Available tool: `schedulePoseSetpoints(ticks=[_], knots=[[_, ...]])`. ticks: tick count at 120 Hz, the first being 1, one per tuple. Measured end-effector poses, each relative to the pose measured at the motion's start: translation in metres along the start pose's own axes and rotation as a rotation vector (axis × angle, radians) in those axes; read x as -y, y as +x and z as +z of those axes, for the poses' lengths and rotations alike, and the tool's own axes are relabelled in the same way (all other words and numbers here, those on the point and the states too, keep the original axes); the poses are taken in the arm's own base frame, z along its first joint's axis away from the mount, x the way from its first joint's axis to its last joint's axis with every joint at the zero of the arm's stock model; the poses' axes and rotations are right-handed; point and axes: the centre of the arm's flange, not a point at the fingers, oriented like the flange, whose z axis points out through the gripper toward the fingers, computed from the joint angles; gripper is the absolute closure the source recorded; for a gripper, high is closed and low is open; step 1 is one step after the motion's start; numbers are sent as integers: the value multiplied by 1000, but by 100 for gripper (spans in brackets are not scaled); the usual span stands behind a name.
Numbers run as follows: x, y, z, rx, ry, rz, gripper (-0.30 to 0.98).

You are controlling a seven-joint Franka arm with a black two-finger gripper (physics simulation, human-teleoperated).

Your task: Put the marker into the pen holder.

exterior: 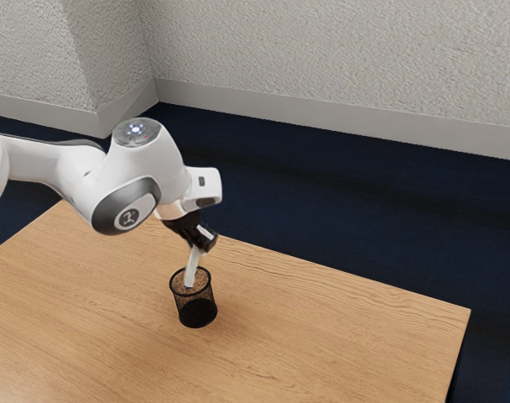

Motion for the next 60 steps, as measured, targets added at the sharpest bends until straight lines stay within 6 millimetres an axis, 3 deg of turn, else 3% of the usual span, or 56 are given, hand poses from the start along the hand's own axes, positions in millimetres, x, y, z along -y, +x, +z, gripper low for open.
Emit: schedulePoseSetpoints(ticks=[16, 25, 36, 45, 60], knots=[[1, 2, -9, -22, -5, 4, 32], [5, 5, -35, -66, 4, 3, 22], [36, 29, -101, -179, 26, -52, 15], [69, 76, -182, -248, 18, -136, 10], [97, 125, -297, -244, -9, -213, 6]])
